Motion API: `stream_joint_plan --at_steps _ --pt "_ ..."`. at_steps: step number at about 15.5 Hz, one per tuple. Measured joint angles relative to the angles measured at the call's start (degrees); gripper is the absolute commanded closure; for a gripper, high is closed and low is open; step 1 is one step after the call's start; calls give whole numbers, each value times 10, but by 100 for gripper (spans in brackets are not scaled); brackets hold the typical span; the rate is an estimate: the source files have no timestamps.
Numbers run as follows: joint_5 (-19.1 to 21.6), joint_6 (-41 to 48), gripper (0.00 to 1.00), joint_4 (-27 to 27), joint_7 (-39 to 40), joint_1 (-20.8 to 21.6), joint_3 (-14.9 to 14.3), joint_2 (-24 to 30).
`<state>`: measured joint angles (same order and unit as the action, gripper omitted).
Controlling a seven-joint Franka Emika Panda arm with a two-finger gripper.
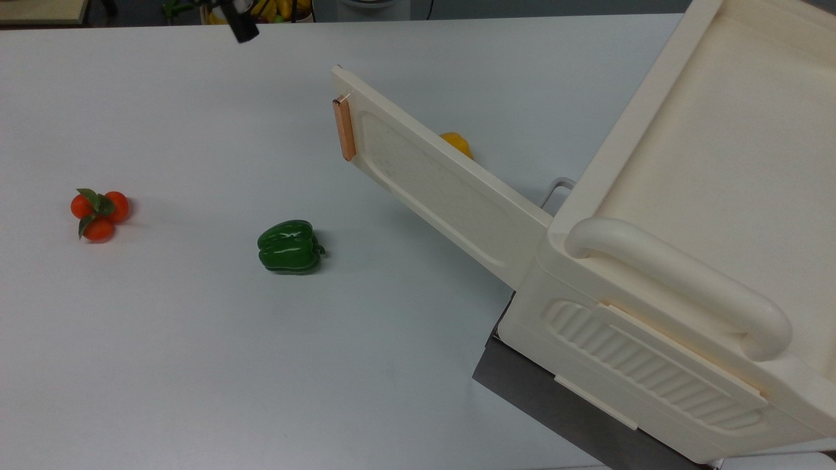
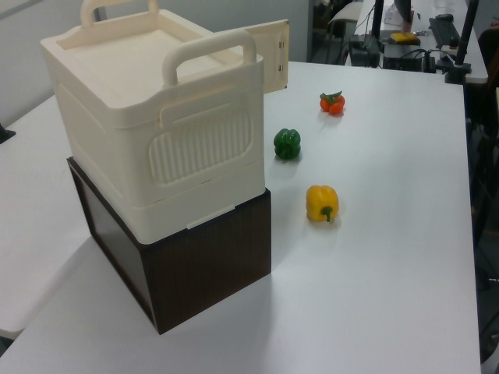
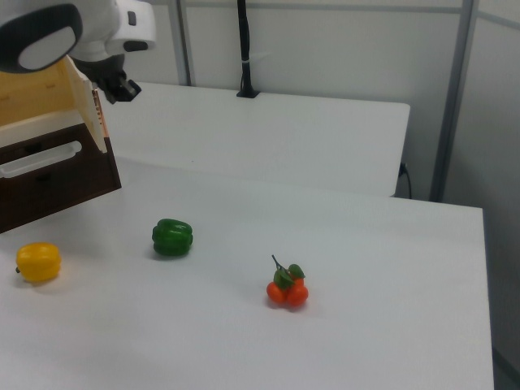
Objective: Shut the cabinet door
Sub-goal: 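Lower the gripper toward the outer face of the open cream door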
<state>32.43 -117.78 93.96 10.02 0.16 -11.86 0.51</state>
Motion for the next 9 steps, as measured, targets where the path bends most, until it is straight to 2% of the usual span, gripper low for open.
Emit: stream_joint_plan --at_steps 6,8,9 --pt "33 -129 100 1 -50 8 3 -50" --pt "34 -168 100 1 -61 15 11 -70" --pt "34 -196 100 2 -67 19 25 -86"
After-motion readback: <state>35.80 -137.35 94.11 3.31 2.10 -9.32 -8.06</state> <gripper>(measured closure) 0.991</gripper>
